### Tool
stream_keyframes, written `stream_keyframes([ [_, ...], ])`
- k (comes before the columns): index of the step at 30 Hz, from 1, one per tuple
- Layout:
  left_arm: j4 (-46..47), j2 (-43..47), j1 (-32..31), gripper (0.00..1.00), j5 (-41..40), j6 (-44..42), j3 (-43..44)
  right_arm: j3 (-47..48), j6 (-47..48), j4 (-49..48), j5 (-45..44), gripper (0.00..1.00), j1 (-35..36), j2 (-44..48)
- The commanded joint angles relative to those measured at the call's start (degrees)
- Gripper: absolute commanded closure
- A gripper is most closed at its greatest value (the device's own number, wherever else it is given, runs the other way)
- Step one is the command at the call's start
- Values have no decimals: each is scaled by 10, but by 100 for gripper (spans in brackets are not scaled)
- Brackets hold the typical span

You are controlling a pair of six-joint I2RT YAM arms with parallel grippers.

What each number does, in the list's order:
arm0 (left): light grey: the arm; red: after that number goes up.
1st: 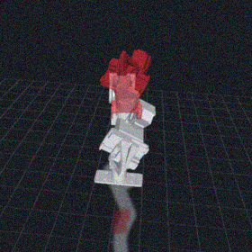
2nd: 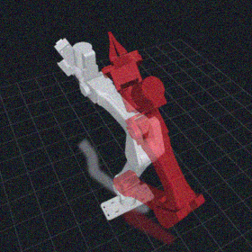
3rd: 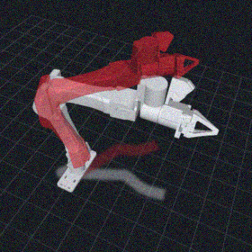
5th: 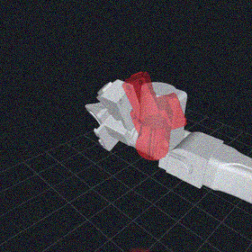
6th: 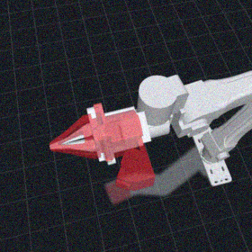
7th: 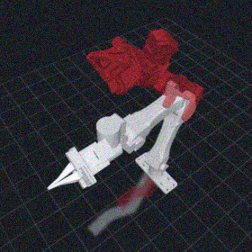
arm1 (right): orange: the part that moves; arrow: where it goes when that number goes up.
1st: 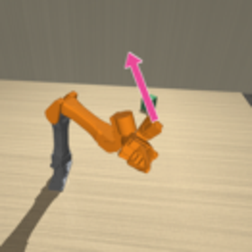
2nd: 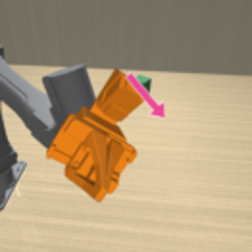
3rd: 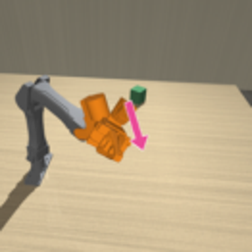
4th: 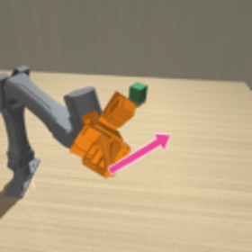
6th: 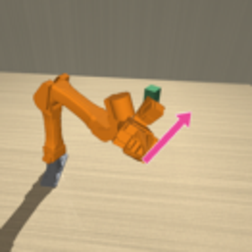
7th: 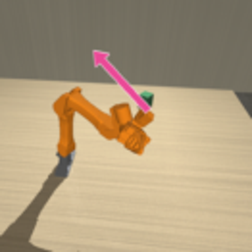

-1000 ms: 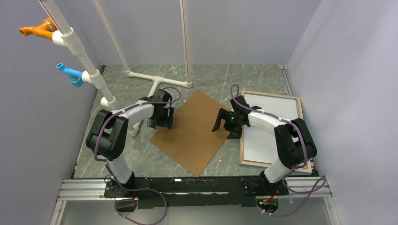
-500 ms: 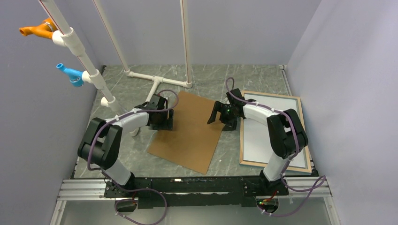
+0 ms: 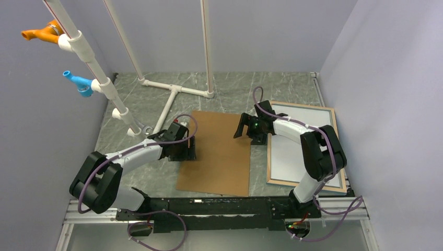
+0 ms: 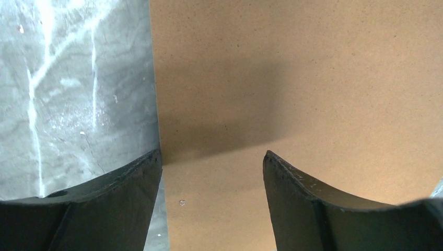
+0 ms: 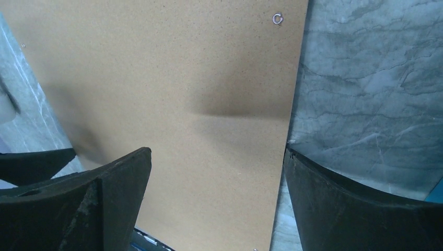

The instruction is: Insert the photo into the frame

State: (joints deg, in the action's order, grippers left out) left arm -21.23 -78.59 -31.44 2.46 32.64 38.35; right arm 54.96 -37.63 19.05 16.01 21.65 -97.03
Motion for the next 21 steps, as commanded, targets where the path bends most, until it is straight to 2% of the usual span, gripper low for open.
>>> stream_keyframes([
  [1, -83, -3, -14, 24, -8, 53, -6, -30, 10, 35, -39, 0, 14, -2],
  [4, -102, -16, -13, 23, -23, 45, 18, -38, 14, 52, -54, 0, 14, 18],
  [12, -62, -83, -7, 24, -1, 34, 45, -88, -2, 39, -18, 0, 26, 36],
  [21, -22, -74, -6, 26, 36, 34, 9, -142, -32, -81, 115, 0, 26, 38],
])
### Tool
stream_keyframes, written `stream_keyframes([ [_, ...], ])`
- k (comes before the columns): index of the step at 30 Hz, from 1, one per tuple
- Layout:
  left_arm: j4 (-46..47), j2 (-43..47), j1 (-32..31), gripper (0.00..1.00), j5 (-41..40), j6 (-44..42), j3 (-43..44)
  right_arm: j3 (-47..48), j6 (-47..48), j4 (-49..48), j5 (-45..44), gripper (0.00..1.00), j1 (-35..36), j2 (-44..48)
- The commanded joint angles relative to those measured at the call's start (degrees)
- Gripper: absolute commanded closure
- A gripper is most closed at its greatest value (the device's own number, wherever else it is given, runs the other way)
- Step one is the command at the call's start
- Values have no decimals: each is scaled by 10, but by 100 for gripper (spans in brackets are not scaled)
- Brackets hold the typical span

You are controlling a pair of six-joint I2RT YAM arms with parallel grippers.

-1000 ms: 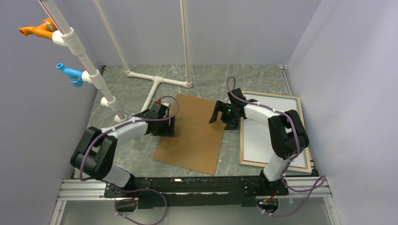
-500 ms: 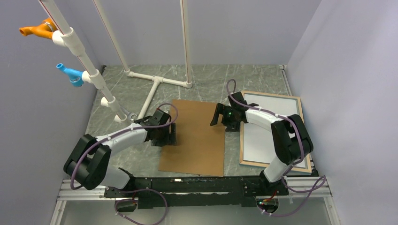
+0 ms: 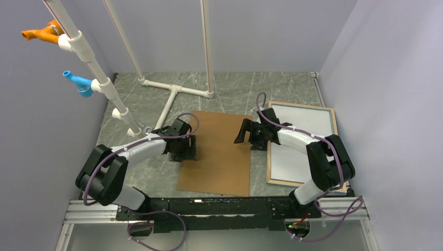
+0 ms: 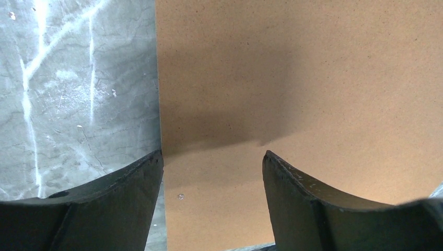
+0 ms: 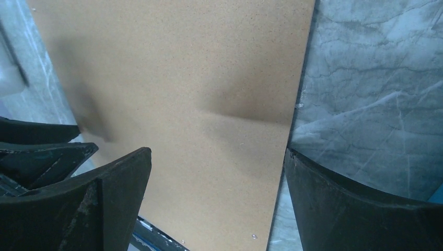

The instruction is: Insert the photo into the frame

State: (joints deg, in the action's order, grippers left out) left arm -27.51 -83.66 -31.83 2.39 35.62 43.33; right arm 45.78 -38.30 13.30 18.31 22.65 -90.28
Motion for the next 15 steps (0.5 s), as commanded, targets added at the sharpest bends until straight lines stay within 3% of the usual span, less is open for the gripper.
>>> stream_keyframes([
  [1, 43, -21, -2, 26, 37, 5, -44, -49, -26, -29, 99, 0, 15, -18],
  [15, 59, 18, -2, 27, 56, -8, -71, 2, -71, -59, 216, 2, 16, 180],
])
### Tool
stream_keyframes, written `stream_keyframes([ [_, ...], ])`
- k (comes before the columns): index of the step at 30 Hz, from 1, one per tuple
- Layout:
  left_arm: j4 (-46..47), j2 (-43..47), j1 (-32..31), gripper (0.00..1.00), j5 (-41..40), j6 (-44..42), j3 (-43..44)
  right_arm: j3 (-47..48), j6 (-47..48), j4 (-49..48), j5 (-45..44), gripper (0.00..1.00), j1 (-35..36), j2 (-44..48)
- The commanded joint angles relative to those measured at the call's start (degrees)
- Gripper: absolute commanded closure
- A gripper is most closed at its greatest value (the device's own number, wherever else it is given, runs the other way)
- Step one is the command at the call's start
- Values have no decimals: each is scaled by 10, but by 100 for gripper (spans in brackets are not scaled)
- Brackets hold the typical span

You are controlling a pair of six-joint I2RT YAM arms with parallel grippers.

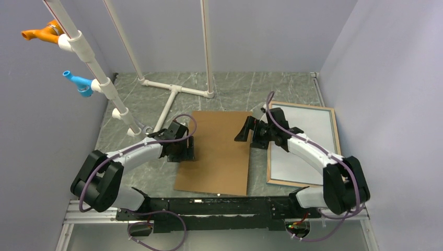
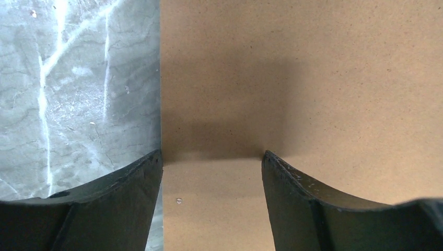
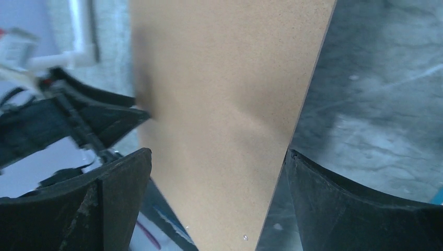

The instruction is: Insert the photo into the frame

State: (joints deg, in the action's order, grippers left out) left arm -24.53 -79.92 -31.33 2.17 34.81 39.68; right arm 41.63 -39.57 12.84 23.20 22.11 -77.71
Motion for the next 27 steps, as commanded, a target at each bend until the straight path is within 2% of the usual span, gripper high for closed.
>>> stream_keyframes([
  [1, 32, -12, -7, 27, 64, -1, -34, 51, -64, -55, 174, 2, 21, 64],
  [7, 68, 38, -8, 27, 138, -6, -36, 65, -117, -119, 226, 2, 23, 93],
  [12, 66, 82, -8, 27, 141, -11, -33, 90, -102, -95, 215, 2, 27, 86],
  [19, 108, 105, -8, 27, 199, -3, -35, 120, -170, -177, 233, 2, 53, 76],
  [27, 5, 199, -6, 25, 147, -21, 36, 188, -226, -257, 231, 3, 106, 24],
])
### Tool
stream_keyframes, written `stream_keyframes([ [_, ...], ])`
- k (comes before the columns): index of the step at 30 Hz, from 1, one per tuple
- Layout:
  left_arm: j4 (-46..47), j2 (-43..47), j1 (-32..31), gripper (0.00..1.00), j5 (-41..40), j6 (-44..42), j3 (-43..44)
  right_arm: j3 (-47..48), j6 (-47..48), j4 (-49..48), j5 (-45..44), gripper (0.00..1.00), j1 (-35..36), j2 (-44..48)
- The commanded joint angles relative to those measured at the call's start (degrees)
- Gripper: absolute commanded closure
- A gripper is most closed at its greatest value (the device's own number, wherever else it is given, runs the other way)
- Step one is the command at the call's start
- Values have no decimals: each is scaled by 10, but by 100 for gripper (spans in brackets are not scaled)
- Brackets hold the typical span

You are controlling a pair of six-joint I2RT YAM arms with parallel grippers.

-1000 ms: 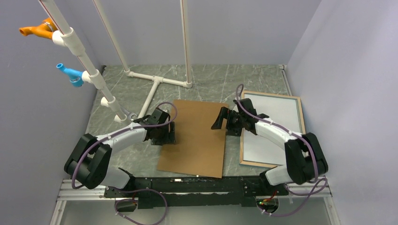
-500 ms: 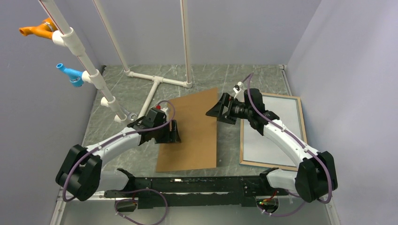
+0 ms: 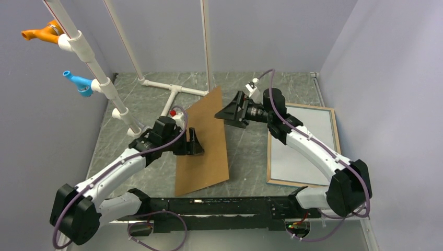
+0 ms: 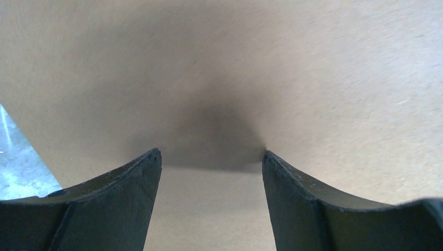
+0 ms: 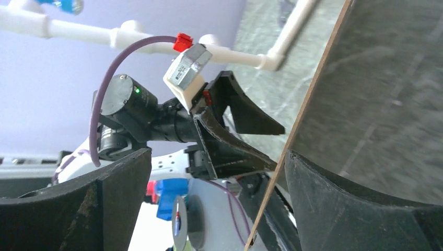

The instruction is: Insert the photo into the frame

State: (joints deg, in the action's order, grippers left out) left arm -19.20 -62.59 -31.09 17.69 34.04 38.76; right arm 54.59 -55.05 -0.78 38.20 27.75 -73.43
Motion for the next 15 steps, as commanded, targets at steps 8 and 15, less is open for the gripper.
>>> stream_keyframes([
  [8, -167, 94, 0, 23, -74, -27, 122, 106, -122, -202, 73, 3, 115, -87],
  [15, -259, 159, 41, 21, -83, 5, 192, 128, -139, -226, 67, 3, 150, -115],
])
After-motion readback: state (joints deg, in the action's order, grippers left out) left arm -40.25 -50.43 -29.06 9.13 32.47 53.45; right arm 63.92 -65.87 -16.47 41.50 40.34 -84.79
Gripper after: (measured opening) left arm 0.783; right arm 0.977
